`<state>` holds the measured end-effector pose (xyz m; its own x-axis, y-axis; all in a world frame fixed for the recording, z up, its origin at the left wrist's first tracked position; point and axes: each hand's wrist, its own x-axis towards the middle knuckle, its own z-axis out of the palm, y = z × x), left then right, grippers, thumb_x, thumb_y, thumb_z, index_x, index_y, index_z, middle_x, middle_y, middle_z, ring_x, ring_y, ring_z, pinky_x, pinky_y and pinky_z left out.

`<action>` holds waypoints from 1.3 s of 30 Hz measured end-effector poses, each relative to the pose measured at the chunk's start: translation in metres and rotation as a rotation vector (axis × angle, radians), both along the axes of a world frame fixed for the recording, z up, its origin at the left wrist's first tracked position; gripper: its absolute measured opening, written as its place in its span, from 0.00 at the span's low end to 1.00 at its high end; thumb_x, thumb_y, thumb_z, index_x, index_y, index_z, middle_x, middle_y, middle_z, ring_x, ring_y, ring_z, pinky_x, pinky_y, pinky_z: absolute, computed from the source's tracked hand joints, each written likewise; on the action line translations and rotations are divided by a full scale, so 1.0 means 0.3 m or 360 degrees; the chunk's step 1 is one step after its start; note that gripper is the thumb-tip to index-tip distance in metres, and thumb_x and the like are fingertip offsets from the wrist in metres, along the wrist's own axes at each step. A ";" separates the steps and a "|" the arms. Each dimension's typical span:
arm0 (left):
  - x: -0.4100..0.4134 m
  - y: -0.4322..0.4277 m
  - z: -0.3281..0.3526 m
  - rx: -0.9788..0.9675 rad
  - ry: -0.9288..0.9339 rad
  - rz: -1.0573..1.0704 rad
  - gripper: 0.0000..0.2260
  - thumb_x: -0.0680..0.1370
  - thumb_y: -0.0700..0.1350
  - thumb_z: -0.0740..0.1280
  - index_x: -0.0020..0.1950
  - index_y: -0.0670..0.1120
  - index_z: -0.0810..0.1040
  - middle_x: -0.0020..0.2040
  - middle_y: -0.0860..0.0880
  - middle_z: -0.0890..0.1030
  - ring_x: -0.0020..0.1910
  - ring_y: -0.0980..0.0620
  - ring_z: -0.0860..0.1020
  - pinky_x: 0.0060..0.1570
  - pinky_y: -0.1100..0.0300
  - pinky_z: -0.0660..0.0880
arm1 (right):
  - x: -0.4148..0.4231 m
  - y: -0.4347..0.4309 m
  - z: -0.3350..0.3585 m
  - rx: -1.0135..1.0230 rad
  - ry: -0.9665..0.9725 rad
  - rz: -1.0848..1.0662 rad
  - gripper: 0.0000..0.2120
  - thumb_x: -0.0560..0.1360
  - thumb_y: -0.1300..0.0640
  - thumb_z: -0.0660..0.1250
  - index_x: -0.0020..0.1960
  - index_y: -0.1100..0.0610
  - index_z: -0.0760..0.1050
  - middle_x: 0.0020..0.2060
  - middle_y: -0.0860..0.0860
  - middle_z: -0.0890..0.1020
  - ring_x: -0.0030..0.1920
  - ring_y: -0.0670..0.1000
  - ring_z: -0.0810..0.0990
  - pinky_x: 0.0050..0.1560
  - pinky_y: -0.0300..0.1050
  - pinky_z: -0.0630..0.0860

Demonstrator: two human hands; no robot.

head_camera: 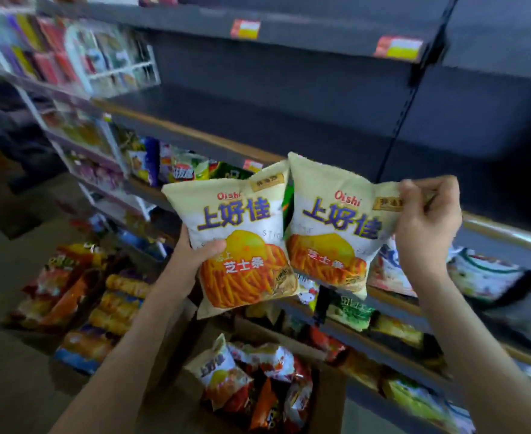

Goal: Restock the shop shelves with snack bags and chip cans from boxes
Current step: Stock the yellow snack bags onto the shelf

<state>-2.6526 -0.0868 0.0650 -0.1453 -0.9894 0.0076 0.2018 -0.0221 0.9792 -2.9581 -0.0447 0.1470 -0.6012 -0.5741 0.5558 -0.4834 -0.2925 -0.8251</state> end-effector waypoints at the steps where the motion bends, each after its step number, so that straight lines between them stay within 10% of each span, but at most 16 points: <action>1: -0.029 -0.019 0.038 -0.0013 0.0004 -0.0050 0.55 0.50 0.60 0.84 0.71 0.44 0.66 0.53 0.53 0.84 0.51 0.53 0.83 0.45 0.57 0.80 | -0.034 0.000 0.033 -0.0033 -0.0039 -0.0066 0.13 0.77 0.58 0.64 0.39 0.47 0.63 0.34 0.42 0.72 0.34 0.35 0.71 0.39 0.29 0.65; 7: -0.161 -0.086 0.164 0.0095 0.0031 -0.0358 0.56 0.42 0.60 0.84 0.66 0.42 0.71 0.44 0.50 0.86 0.41 0.53 0.84 0.36 0.59 0.80 | -0.234 0.038 0.154 -0.0101 -0.0239 -0.0350 0.13 0.76 0.56 0.66 0.36 0.48 0.65 0.32 0.42 0.72 0.31 0.36 0.71 0.41 0.34 0.69; 12: -0.271 -0.103 0.205 0.0121 0.0008 -0.0447 0.29 0.60 0.52 0.78 0.58 0.50 0.74 0.49 0.49 0.85 0.42 0.53 0.85 0.36 0.59 0.80 | -0.404 0.060 0.151 0.0042 -0.0641 -0.0542 0.11 0.74 0.55 0.68 0.36 0.49 0.69 0.34 0.45 0.76 0.39 0.47 0.76 0.48 0.44 0.75; 28: -0.591 -0.127 0.273 0.0124 -0.0180 -0.0396 0.38 0.65 0.52 0.79 0.70 0.51 0.63 0.60 0.48 0.79 0.54 0.49 0.82 0.49 0.51 0.79 | -0.557 0.008 0.156 0.0046 -0.1225 -0.0498 0.12 0.73 0.48 0.69 0.41 0.52 0.68 0.47 0.53 0.78 0.46 0.52 0.79 0.53 0.50 0.77; 32: -0.610 -0.122 0.262 0.0152 -0.0170 -0.0325 0.32 0.72 0.48 0.75 0.70 0.50 0.63 0.60 0.48 0.79 0.53 0.49 0.81 0.45 0.54 0.78 | -0.464 0.032 0.126 0.0025 -0.1076 0.0094 0.31 0.70 0.46 0.74 0.62 0.57 0.63 0.56 0.53 0.78 0.52 0.50 0.81 0.54 0.50 0.79; 39: -0.612 -0.126 0.263 0.0131 -0.0151 -0.0345 0.33 0.70 0.48 0.77 0.69 0.51 0.63 0.60 0.48 0.79 0.55 0.47 0.81 0.52 0.48 0.79 | -0.365 0.017 0.036 0.0211 -0.0859 0.0053 0.56 0.61 0.55 0.82 0.73 0.50 0.45 0.63 0.50 0.72 0.61 0.52 0.75 0.62 0.56 0.75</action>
